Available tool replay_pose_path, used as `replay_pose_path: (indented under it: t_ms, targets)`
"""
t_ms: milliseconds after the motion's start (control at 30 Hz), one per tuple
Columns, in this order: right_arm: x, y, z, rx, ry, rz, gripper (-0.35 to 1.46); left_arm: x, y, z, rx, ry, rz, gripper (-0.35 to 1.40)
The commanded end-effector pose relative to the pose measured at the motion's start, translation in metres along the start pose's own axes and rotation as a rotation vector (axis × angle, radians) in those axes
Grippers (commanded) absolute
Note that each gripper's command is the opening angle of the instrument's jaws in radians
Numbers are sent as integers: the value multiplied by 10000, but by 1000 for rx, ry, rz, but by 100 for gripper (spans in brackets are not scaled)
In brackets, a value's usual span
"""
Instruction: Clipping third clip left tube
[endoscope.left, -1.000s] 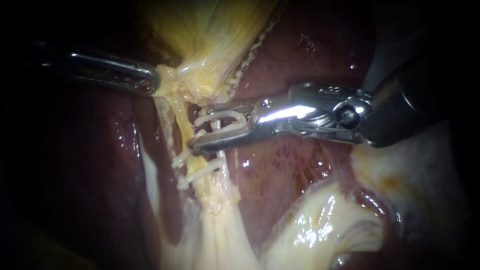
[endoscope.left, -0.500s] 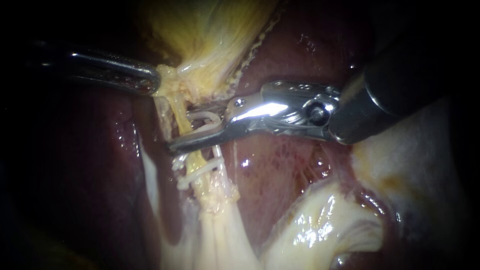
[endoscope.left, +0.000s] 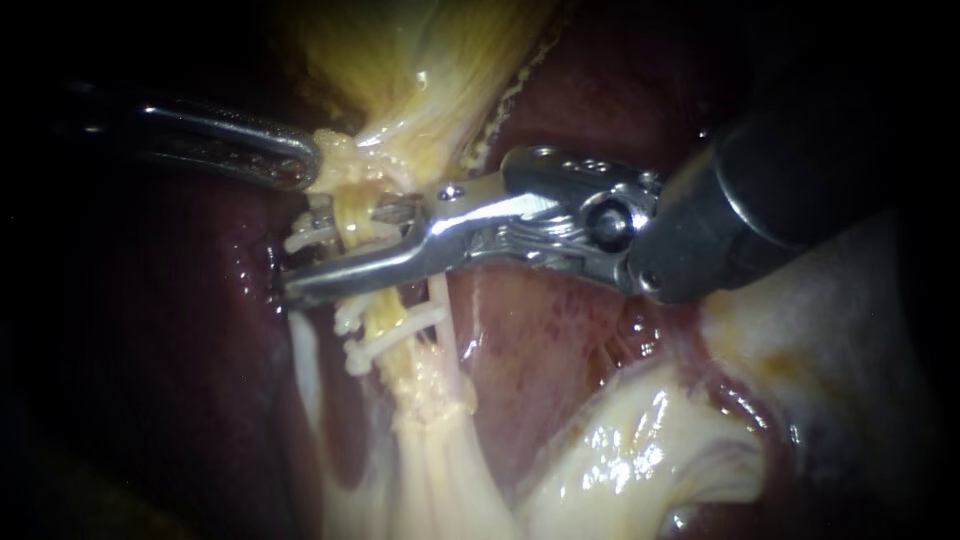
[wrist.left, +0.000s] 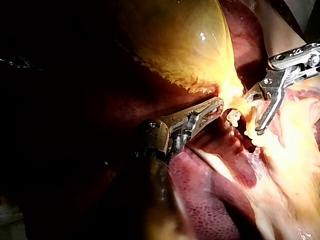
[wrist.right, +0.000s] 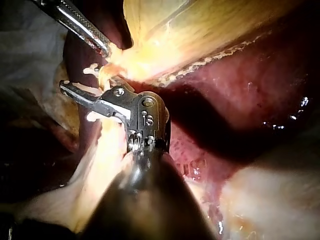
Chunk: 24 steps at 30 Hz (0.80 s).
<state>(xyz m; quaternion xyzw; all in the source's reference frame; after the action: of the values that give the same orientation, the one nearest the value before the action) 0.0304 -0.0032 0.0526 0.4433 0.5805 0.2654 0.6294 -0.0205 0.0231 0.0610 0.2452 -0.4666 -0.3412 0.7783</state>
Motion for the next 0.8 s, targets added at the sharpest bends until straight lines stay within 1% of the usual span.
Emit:
replay_pose_path:
  t_ms: [33, 167, 300, 367, 467, 500, 567, 633, 800]
  targets:
    - [2, 1, -1, -3, 0, 0, 44, 0, 0, 0, 0, 0, 0, -35]
    - [2, 5, -4, -15, 7, 12, 37, 0, 0, 0, 0, 0, 0, -35]
    - [2, 6, -10, -38, 21, 35, 19, 0, 0, 0, 0, 0, 0, -35]
    - [1, 7, -13, -50, 28, 53, 6, 0, 0, 0, 0, 0, 0, -35]
    - [1, 10, -15, -52, 29, 65, -6, 0, 0, 0, 0, 0, 0, -35]
    - [1, 11, -16, -52, 29, 64, -14, 0, 0, 0, 0, 0, 0, -35]
    - [-1, 13, -17, -52, 29, 64, -35, 0, 0, 0, 0, 0, 0, -35]
    - [-2, 13, -20, -51, 29, 81, -35, 0, 0, 0, 0, 0, 0, -35]
    - [-3, 16, -23, -46, 25, 80, -35, 0, 1, 0, 0, 0, 0, -35]
